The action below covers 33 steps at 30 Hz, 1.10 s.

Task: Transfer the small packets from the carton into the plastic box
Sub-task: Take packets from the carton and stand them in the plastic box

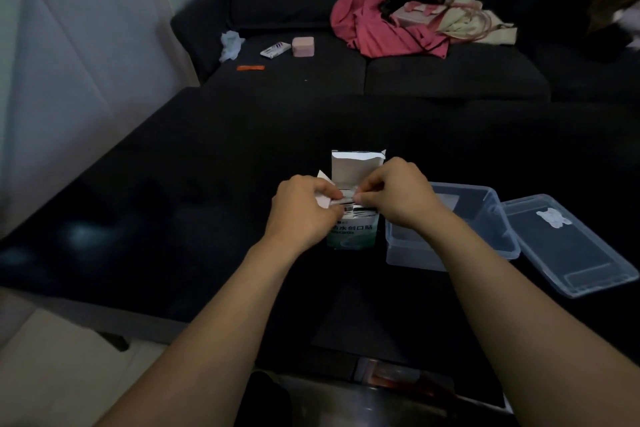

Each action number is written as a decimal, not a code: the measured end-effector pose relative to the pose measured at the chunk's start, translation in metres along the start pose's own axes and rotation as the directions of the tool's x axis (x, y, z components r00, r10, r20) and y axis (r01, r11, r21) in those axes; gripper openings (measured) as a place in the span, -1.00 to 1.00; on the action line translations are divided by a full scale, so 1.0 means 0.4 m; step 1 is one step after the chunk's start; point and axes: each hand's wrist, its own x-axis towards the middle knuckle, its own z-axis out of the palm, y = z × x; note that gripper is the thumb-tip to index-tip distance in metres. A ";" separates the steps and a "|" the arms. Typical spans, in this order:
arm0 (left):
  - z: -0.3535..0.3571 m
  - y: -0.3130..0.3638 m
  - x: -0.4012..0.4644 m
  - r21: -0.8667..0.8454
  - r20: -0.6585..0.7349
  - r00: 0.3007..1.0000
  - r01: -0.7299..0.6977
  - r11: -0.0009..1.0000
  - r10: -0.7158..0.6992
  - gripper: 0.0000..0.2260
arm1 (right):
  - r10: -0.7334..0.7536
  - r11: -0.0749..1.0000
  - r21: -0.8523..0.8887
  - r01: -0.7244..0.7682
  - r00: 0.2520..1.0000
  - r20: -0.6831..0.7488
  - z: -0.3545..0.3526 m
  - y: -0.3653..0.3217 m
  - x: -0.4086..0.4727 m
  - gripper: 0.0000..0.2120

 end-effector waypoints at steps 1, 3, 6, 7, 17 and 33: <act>0.001 0.001 -0.001 0.007 -0.001 1.000 -0.006 1.000 0.006 -0.81 | 0.000 1.000 -0.008 0.000 1.000 0.000 -0.001 -0.001 0.002 -0.96; 0.002 0.002 -0.002 0.015 0.001 1.000 -0.019 1.000 0.019 -0.81 | -0.015 0.998 -0.057 0.015 1.000 0.009 -0.002 -0.003 0.003 -0.93; 0.007 -0.003 -0.001 -0.009 -0.009 0.999 -0.051 0.999 0.051 -0.85 | -0.043 0.988 -0.148 0.048 0.998 0.034 -0.004 -0.012 -0.003 -0.87; 0.009 -0.004 -0.001 -0.011 -0.020 0.998 -0.066 0.998 0.066 -0.88 | -0.054 0.985 -0.163 0.061 0.997 0.048 -0.007 -0.013 -0.005 -0.85; 0.006 -0.003 0.000 -0.024 -0.020 0.999 -0.029 0.999 0.028 -0.86 | -0.113 0.971 -0.206 0.122 0.992 0.054 -0.020 -0.026 -0.028 -0.91; 0.004 -0.006 0.008 -0.012 -0.030 1.000 -0.006 1.000 0.006 -0.78 | -0.268 0.953 -0.170 0.252 0.960 -0.080 -0.012 -0.025 -0.026 -0.93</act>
